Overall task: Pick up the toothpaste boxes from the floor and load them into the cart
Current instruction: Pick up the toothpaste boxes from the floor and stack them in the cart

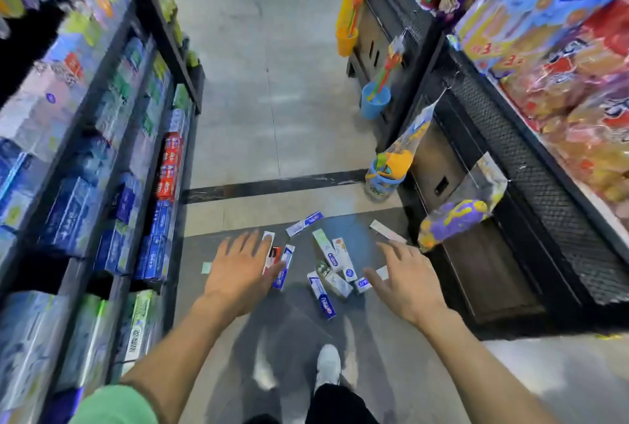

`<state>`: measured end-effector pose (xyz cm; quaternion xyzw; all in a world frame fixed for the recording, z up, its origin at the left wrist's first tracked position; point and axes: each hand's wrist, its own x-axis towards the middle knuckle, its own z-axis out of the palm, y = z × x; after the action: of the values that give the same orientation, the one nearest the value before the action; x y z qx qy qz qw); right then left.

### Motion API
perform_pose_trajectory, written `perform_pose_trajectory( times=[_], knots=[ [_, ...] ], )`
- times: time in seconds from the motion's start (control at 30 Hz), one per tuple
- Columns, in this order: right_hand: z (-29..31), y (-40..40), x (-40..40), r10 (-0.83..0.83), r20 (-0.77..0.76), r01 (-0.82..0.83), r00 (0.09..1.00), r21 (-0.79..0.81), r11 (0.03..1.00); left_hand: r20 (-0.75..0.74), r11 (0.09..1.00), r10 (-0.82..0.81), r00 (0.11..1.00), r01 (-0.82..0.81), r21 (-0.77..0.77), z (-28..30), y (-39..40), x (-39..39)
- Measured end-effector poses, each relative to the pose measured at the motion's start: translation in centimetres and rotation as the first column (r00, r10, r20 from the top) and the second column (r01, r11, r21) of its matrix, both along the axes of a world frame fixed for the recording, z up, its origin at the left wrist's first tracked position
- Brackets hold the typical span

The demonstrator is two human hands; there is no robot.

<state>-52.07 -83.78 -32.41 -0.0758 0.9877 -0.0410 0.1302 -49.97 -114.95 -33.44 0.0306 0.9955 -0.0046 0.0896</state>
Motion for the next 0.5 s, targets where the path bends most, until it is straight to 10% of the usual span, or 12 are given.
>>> perform_pose_trajectory(
  times=[0.5],
  knots=[
    [-16.9, -1.5, -18.3, -0.010, 0.121, 0.017, 0.993, -0.053, 0.998, 0.154, 1.000, -0.007, 0.988, 0.003, 0.030, -15.5, 1.0, -19.4]
  ],
)
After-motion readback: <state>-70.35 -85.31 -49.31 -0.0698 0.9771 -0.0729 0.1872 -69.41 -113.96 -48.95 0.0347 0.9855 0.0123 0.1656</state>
